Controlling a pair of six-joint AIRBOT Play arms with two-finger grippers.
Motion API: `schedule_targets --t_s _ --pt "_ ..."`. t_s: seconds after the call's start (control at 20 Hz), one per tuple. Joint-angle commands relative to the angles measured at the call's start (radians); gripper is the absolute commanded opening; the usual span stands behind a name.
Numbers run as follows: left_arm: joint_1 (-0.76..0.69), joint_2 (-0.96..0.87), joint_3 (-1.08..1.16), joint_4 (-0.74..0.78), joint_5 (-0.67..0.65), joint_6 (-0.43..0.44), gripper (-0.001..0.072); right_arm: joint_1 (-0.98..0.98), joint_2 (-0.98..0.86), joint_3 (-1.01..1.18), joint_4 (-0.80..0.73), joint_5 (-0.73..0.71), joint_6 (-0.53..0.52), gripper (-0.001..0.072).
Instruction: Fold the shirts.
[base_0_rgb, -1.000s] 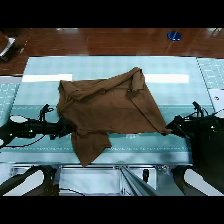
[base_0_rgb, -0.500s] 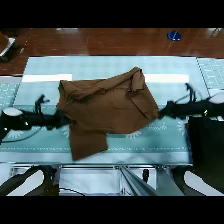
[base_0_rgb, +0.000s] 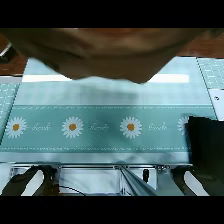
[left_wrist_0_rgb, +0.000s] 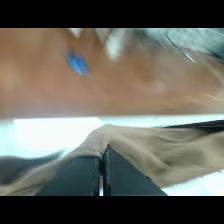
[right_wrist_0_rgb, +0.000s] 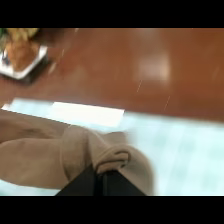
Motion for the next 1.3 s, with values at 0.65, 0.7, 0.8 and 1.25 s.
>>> schedule_targets --t_s 0.65,0.7,0.8,1.25 --pt "-0.001 0.371 0.358 0.462 -0.132 -0.11 0.0016 0.001 0.434 0.146 -0.319 0.095 0.15 0.0027" --pt "-0.001 0.372 0.349 0.462 -0.136 -0.11 0.0016 0.001 0.434 0.146 -0.331 0.133 0.158 0.0027" --pt "0.0 0.372 0.287 0.46 -0.142 -0.111 0.0016 0.001 0.434 0.105 -0.34 0.182 0.181 0.0027" --pt "-0.001 0.212 -0.389 0.279 0.109 0.012 0.0016 0.002 0.319 -0.484 -0.085 -0.048 0.129 0.0027"
